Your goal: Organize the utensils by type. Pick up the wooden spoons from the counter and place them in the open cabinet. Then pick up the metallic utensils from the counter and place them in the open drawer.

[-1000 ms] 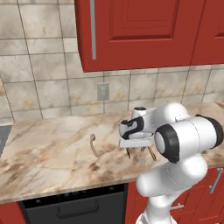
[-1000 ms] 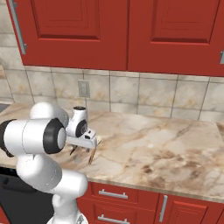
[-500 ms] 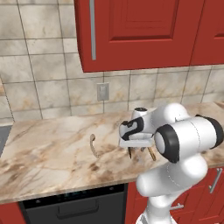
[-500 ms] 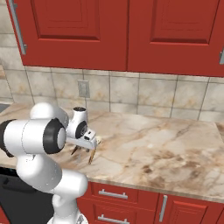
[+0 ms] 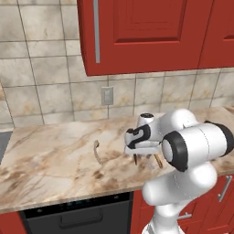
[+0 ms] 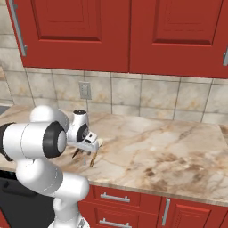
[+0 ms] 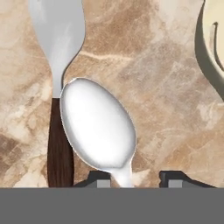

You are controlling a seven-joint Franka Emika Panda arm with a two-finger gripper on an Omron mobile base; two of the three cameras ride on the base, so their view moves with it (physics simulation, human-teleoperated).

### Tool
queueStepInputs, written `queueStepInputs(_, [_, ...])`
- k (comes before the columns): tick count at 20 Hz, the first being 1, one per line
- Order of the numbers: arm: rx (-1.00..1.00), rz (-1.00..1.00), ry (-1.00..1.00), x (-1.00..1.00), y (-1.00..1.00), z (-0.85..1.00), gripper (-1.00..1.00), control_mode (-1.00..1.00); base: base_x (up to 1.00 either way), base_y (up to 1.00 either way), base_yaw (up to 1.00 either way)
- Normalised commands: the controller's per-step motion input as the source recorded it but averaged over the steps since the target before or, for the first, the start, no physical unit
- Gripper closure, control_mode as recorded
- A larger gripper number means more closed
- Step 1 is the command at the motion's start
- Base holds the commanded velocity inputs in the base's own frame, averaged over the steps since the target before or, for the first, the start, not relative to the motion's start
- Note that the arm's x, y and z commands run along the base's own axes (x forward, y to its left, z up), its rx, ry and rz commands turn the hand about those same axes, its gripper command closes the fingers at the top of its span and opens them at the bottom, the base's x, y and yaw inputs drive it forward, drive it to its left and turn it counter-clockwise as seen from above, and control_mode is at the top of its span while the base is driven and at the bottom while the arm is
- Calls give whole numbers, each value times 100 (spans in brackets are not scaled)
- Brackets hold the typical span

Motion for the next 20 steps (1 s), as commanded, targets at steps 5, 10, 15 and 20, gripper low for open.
queueStepInputs(5, [1, 0, -16, -44, 0, -45, 100, -100, 0, 0, 0])
queueStepInputs(10, [0, 3, -2, -7, -1, -6, 100, -100, 0, 0, 0])
queueStepInputs(15, [0, 10, -1, -35, 0, 4, 100, -100, 0, 0, 0])
queueStepInputs(20, [0, 6, -5, -55, 0, 35, 100, -100, 0, 0, 0])
